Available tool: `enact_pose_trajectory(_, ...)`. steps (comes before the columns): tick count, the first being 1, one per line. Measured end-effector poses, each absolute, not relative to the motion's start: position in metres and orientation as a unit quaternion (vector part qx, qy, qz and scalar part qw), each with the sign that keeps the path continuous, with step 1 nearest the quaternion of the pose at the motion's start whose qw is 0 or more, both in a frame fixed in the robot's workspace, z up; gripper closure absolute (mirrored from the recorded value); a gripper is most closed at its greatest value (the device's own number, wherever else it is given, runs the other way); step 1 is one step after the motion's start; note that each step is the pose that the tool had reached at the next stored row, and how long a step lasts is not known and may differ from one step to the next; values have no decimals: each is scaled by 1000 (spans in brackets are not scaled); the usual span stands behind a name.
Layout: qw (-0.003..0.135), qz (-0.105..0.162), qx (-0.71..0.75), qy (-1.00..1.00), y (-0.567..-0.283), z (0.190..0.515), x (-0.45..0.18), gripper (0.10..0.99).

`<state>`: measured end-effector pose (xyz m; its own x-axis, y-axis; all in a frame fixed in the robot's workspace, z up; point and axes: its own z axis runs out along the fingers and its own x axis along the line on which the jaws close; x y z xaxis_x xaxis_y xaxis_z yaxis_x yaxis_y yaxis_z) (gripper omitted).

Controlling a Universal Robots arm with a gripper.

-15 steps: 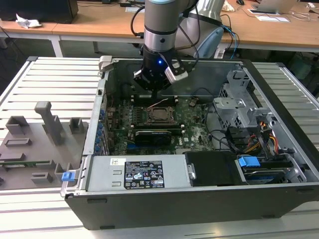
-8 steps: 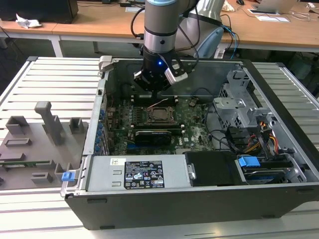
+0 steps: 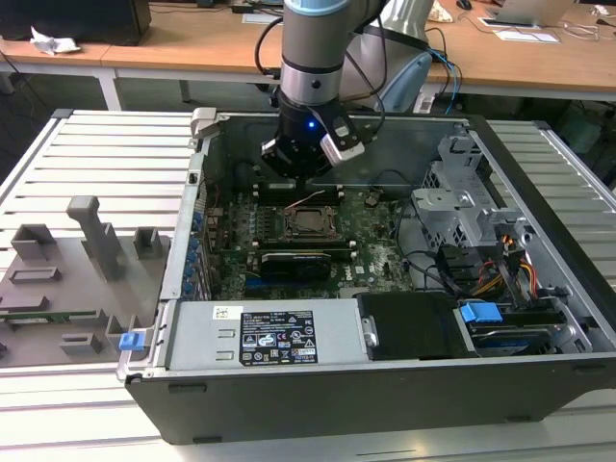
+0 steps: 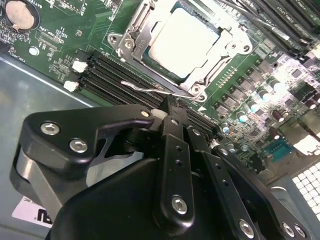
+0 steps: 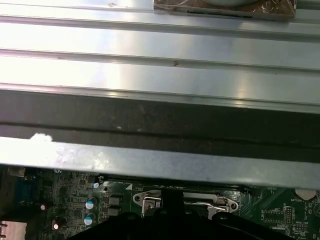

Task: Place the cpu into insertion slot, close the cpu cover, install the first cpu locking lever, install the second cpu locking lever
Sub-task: 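Install the first cpu locking lever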

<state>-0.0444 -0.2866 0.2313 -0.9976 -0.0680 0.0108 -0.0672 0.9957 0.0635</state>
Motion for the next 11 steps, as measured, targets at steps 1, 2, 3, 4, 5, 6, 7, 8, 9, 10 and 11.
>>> enact_pose_trajectory(1, 5, -32, 34, -999, -286, 231, -44, 980)
enact_pose_trajectory(2, -2, -31, 35, -999, -286, 230, -44, 980)
enact_pose_trajectory(3, -10, -31, 35, -999, -286, 230, -44, 980)
enact_pose_trajectory(4, -14, -31, 36, -999, -286, 230, -44, 980)
enact_pose_trajectory(5, -15, -31, 37, -999, -285, 230, -44, 980)
enact_pose_trajectory(6, -16, -32, 39, -999, -284, 230, -44, 980)
enact_pose_trajectory(7, -16, -32, 39, -999, -284, 230, -44, 980)
enact_pose_trajectory(8, -16, -32, 39, -999, -283, 229, -44, 980)
enact_pose_trajectory(9, -16, -32, 39, -999, -283, 229, -43, 980)
enact_pose_trajectory(10, -16, -32, 40, -999, -283, 229, -43, 980)
enact_pose_trajectory(11, -16, -32, 40, -999, -283, 229, -42, 980)
